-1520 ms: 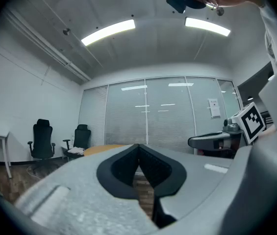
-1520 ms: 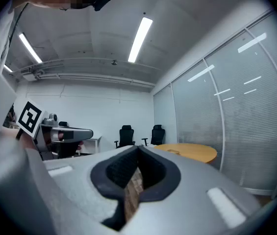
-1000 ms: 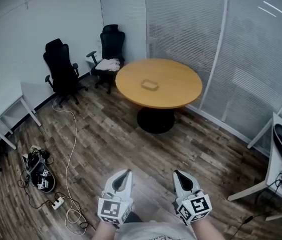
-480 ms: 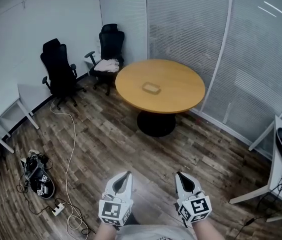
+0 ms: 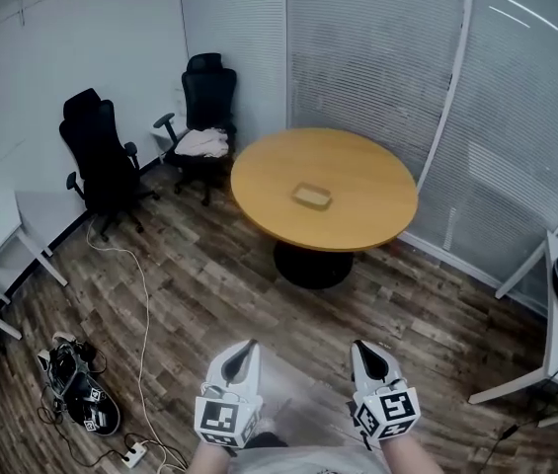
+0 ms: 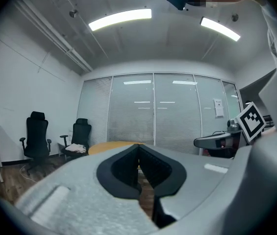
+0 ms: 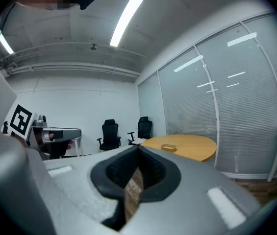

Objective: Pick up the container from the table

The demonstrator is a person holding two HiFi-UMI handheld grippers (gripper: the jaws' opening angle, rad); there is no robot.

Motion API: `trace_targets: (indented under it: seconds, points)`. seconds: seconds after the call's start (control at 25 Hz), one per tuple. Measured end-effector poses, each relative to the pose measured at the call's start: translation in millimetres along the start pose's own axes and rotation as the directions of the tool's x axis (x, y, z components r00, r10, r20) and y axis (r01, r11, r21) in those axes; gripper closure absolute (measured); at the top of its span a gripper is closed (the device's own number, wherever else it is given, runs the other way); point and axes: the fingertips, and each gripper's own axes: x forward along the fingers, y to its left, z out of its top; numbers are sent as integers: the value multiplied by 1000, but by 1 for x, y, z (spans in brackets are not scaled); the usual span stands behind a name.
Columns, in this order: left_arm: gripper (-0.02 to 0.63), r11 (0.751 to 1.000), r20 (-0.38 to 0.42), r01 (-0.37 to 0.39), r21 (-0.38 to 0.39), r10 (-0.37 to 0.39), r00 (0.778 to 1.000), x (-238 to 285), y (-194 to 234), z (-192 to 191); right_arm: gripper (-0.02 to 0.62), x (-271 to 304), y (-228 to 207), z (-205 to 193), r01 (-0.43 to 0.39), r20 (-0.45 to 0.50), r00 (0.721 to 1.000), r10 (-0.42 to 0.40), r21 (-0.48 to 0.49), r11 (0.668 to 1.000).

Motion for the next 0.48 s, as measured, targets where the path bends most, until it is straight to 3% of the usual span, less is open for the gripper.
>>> trace_targets:
  seconds: [0.24,0.48]
  points:
    - [600,999,13,35,4,-35,999,31,81,5,592,67,28,7,55,7,998,-55,-23,998]
    - [600,999,-11,49,-19,-49,999,56,120,-7,592,120,37,1,60,-27,998,-61,-30,998]
